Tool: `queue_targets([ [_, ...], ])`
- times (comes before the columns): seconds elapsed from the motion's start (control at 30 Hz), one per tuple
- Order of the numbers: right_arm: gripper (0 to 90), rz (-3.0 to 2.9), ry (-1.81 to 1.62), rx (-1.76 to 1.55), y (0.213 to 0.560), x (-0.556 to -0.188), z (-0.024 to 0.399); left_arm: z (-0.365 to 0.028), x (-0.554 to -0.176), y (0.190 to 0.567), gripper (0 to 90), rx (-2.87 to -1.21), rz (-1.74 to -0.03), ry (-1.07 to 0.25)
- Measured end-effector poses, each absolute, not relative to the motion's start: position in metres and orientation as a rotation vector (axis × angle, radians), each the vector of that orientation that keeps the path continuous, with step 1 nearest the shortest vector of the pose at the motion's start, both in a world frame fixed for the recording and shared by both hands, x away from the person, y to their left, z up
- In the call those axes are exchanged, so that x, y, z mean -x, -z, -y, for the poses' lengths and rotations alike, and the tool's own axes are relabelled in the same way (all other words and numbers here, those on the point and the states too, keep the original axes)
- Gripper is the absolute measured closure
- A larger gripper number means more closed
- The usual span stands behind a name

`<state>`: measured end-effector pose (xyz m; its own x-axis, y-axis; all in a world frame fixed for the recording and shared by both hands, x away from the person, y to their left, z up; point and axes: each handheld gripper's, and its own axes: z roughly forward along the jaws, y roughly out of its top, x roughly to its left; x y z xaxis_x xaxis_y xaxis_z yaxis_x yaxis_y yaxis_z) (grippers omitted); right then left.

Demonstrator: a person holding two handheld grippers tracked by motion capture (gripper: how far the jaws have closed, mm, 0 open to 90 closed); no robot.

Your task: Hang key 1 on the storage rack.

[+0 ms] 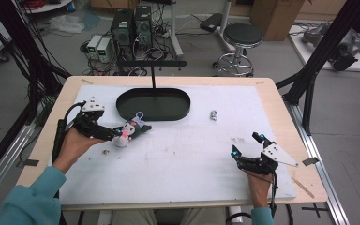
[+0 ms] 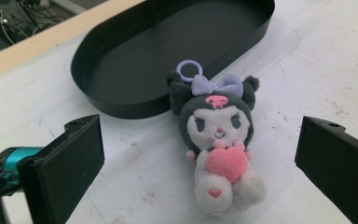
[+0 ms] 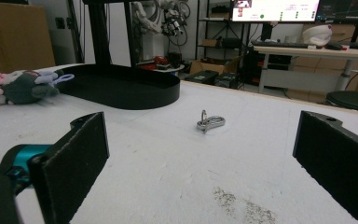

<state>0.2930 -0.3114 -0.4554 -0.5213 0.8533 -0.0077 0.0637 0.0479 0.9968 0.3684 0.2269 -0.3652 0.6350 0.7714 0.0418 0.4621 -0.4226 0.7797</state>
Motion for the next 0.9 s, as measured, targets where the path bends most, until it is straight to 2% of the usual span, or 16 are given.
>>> queue_targets([
  [0.5, 2.7, -1.676, -1.541, -0.933, 0.455, -0.293, 0.312, -0.209, -0.379, 0.385, 1.7, -2.228, -0.959, -0.449],
  [0.9, 2.7, -1.672, -1.547, -0.937, 0.455, -0.293, 0.311, -0.2, -0.385, 0.399, 1.7, -2.324, -1.027, -0.414],
])
